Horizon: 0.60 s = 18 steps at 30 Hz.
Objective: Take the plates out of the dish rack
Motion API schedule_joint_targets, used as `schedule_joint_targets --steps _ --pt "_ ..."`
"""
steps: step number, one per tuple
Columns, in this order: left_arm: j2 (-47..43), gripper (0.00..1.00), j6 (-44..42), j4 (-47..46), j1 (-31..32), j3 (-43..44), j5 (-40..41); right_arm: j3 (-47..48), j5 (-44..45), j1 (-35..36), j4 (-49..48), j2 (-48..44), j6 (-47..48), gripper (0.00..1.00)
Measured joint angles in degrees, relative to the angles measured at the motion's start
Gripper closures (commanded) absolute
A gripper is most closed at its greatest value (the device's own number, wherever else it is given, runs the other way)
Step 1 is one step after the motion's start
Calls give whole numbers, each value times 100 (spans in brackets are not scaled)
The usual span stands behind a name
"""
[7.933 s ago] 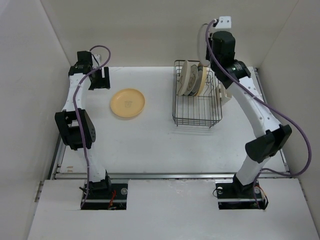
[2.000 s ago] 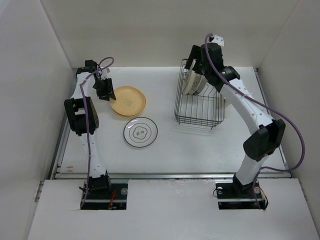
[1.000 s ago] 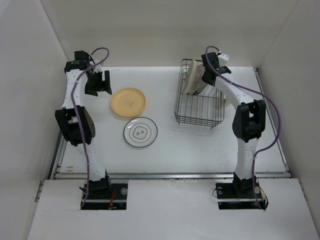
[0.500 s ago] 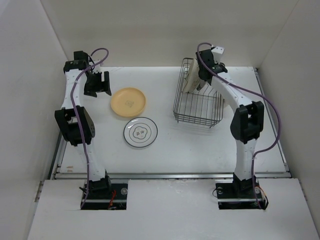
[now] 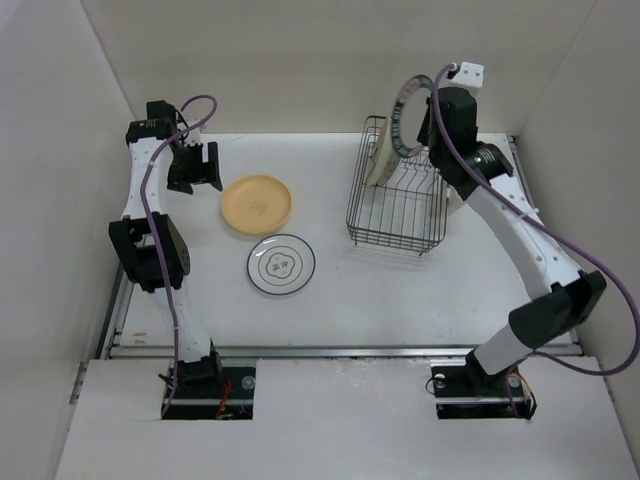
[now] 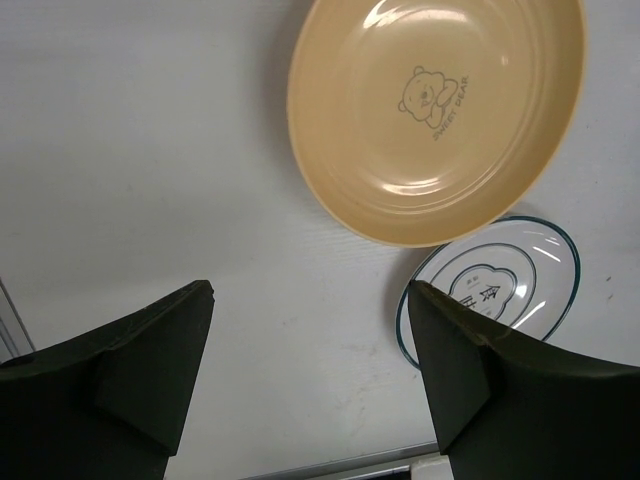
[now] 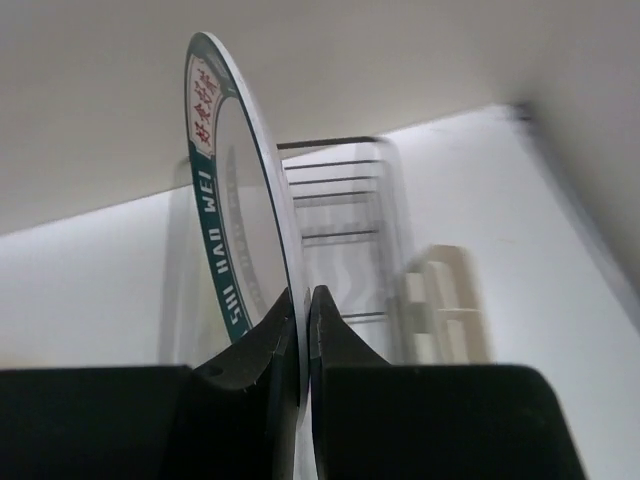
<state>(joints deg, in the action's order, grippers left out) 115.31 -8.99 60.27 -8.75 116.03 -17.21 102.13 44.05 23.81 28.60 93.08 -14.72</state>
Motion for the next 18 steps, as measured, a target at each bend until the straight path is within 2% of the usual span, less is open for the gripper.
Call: schedule_joint_targets --steps 4,7,9,14,18 --pt "-59 24 0 24 -4 0 39 -238 -2951 264 -437 -278 190 100" --pt "-133 24 0 35 -52 0 44 -358 -4817 660 -678 308 345 100" --pt "-179 24 0 46 -111 0 46 -361 -5646 986 -632 968 452 100" --pt "-278 24 0 46 -262 -24 55 -376 -6795 1690 -188 2516 621 100" --pt "-382 24 -20 57 -315 -155 74 -369 -7313 1788 20 2846 575 84"
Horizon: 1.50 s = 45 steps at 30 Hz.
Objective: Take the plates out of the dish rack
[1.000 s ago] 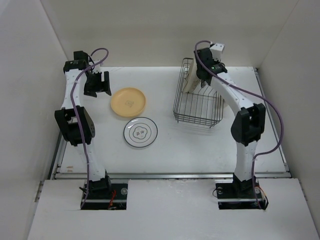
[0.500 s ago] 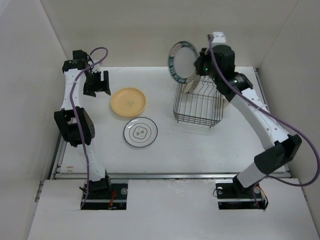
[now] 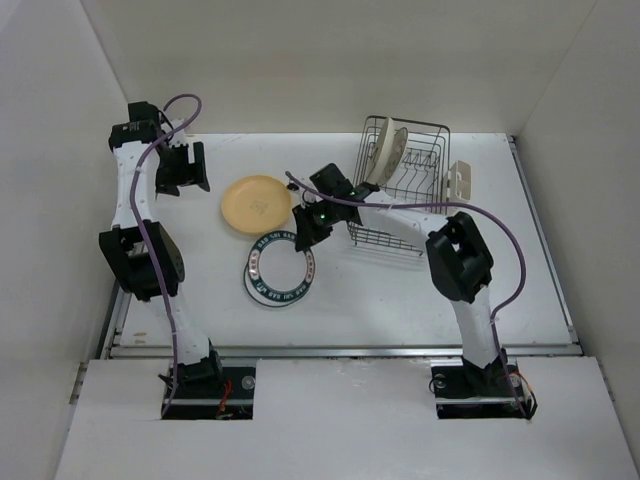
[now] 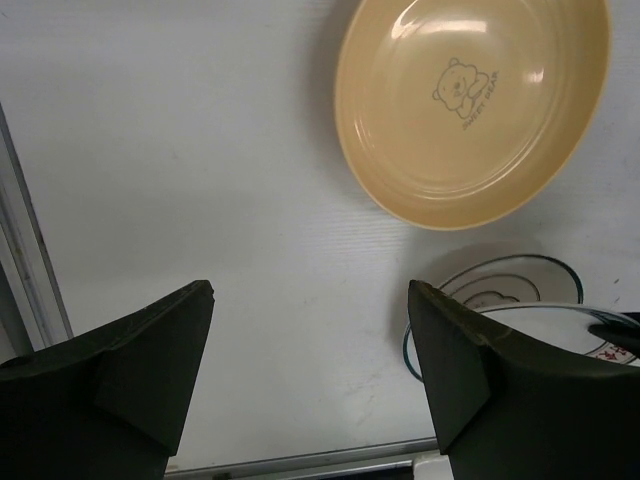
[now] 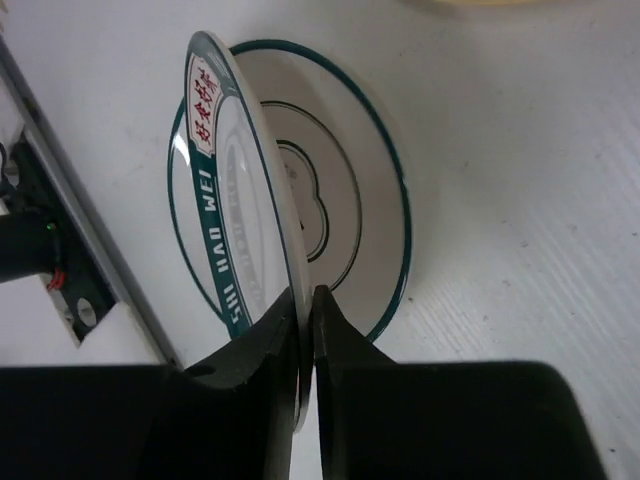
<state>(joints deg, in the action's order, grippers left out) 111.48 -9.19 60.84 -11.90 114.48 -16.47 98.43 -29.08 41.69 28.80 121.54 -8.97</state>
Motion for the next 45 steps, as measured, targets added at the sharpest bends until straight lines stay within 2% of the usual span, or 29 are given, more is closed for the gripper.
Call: schedule_joint_targets --steps 1,3,4,8,9,14,23,35,45 --pt "-42 24 -11 -7 -2 -57 0 24 -61 -13 33 0 4 70" --pt "-116 24 -39 15 -2 -168 2 105 -4 -37 48 0 39 54" --pt "-136 24 -46 28 -2 -197 0 157 39 -44 90 17 66 38" --pt "-149 24 -74 31 7 -229 0 369 420 -74 321 118 197 21" --pt "-149 24 -81 31 7 -234 2 393 562 -55 404 129 243 19" --pt "-146 24 -85 33 7 -232 2 407 1338 173 660 129 431 18" --pt "-70 24 -85 155 7 33 0 420 2006 302 848 129 555 18" --pt "-44 24 -109 203 7 42 2 752 2761 -415 817 170 -201 20" --pt "-42 24 -127 205 7 42 2 179 2747 -560 664 -293 -284 20"
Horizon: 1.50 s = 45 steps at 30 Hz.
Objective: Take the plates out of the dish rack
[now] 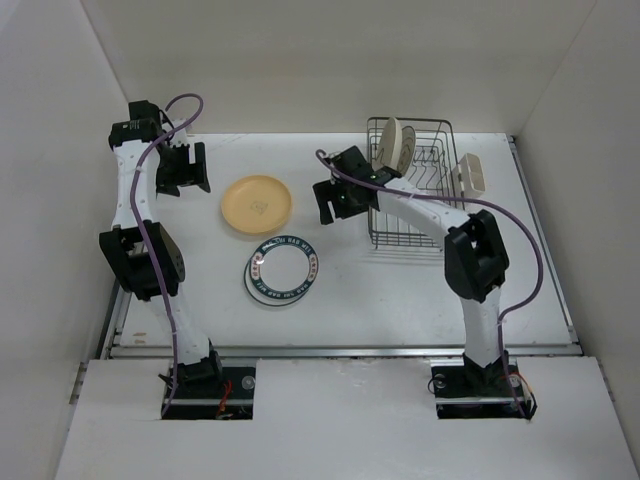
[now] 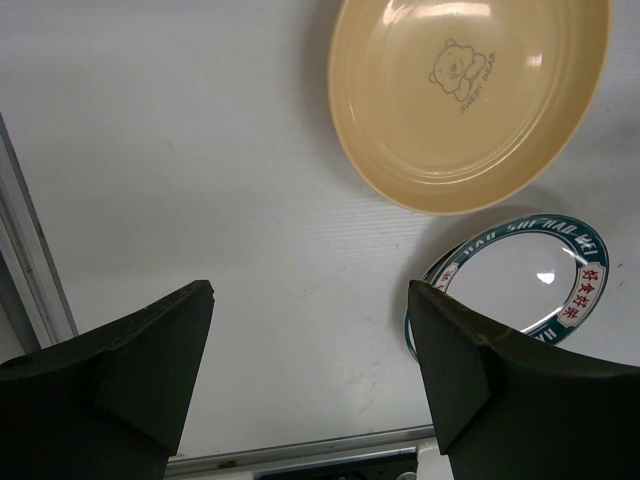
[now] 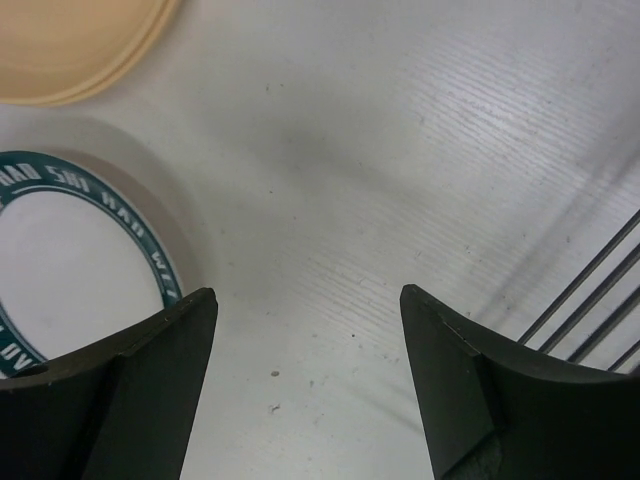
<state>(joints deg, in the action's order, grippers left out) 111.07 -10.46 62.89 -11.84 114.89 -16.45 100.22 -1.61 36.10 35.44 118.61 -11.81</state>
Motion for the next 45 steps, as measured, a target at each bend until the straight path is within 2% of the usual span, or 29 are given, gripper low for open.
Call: schedule_joint_targets --steps 5,10,15,19,27,34,39,45 --pt "0 24 0 0 0 0 0 258 -173 -7 -31 -186 2 32" --pt "0 24 -2 0 0 -2 17 669 164 83 -59 160 -7 35" --pt "-2 24 -2 -28 0 -105 48 697 890 361 63 800 -61 35" --pt "-2 24 -2 -63 0 -293 61 428 1198 686 85 914 -68 35" --pt "-2 24 -2 -144 0 -490 66 -13 1377 1193 -20 802 -87 35" --pt "-13 24 -2 -175 0 -575 68 -68 1784 1274 11 739 -96 35" --pt "-24 24 -24 -179 0 -575 68 -15 2391 1268 188 597 -195 32" --pt "-26 24 -28 -179 0 -575 68 527 3460 1187 337 -50 -304 30"
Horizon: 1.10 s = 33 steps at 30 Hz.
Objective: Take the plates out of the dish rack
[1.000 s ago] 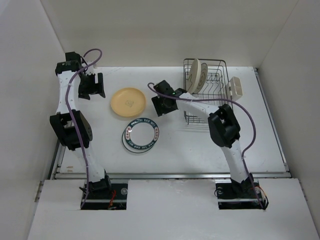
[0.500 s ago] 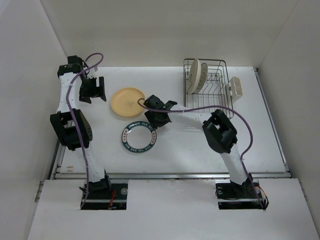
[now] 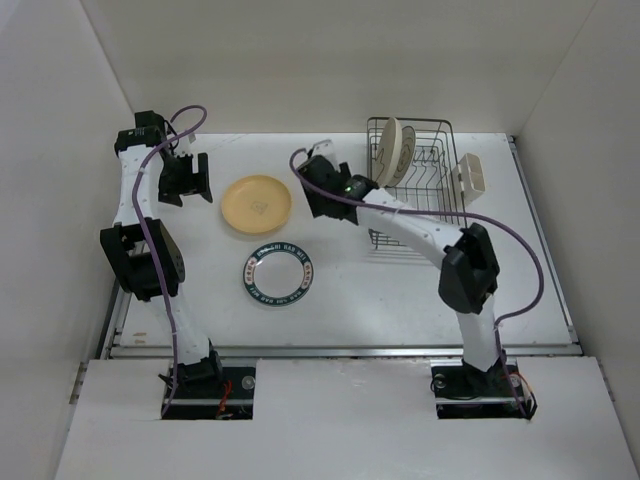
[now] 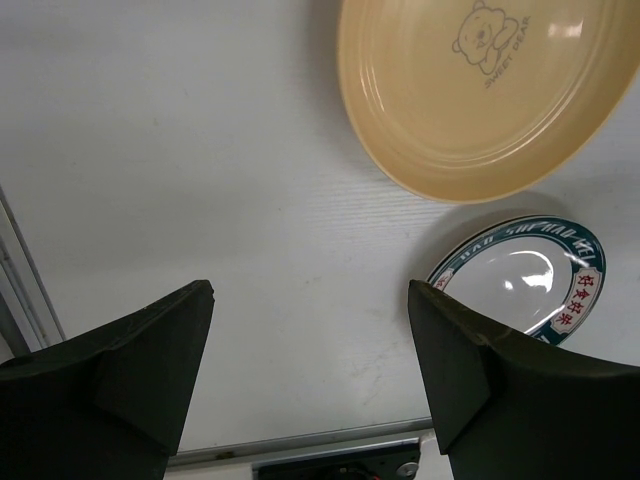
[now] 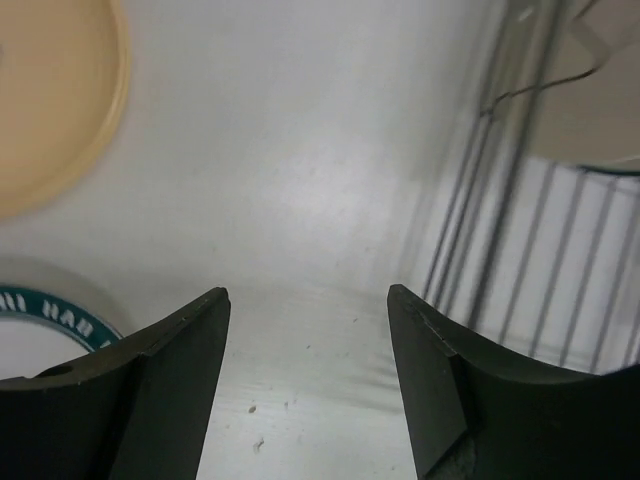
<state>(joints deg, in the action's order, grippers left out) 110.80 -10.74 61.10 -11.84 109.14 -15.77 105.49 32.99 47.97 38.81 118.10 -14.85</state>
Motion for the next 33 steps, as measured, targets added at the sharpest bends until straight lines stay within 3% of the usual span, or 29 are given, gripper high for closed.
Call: schedule_joint_targets --steps 7,16,25,29,33 --pt "-4 24 -20 0 0 0 0 1008 413 -1023 -101 -603 -155 28" --pt "-17 23 -79 2 0 0 63 2205 -247 -3279 -52 -85 -809 34" --pt "-22 23 -122 9 0 0 195 2306 -824 -3477 -4 894 -1049 43" --pt "-55 23 -125 11 0 0 260 1976 -1073 -3506 0 940 -1093 53" --pt "-96 23 -127 20 0 0 280 1825 -1248 -3519 -39 944 -1128 95"
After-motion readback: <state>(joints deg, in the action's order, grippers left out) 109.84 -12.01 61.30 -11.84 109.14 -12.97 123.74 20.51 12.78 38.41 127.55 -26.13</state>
